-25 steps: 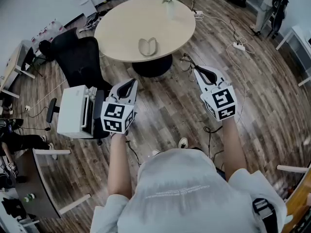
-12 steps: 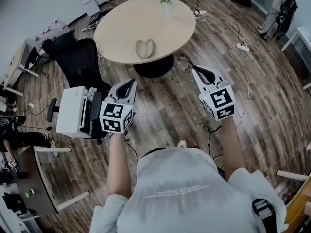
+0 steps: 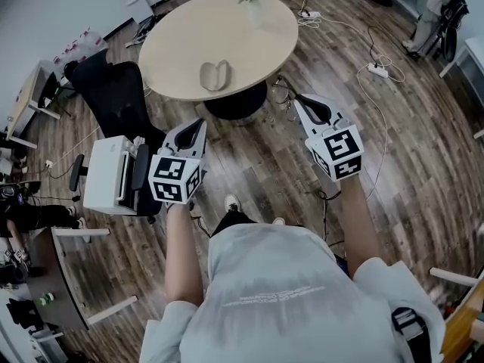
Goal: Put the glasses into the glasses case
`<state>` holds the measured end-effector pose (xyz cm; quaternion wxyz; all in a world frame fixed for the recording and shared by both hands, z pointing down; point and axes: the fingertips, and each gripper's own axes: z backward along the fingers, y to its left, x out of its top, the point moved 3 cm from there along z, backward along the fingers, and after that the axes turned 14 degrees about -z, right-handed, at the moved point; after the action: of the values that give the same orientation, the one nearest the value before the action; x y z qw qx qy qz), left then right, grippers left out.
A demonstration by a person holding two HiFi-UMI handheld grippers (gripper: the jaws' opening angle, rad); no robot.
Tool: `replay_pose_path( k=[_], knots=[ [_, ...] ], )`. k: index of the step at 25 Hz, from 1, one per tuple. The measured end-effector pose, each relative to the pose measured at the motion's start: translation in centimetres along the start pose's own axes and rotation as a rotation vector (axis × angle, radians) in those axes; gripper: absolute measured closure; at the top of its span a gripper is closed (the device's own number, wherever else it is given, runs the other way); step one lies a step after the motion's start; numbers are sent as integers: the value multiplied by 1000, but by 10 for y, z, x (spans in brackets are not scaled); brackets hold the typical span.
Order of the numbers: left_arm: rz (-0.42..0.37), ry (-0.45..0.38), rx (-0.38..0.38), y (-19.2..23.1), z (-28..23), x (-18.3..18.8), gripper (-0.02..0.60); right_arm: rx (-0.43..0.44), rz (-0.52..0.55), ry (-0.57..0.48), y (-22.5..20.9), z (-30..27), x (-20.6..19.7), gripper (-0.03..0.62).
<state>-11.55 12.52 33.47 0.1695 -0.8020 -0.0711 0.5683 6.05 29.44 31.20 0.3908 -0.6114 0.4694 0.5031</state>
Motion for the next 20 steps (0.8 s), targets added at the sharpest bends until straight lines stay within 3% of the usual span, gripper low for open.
replay_pose_path(
  k=[9,20],
  knots=[
    [25,-21,-26,32,-49,-10,568,-21,13,22,-25,-47,3,579],
    [46,-79,-73,128,-128,-17,568,-53,36,60,-42,-151,30,579]
  ],
)
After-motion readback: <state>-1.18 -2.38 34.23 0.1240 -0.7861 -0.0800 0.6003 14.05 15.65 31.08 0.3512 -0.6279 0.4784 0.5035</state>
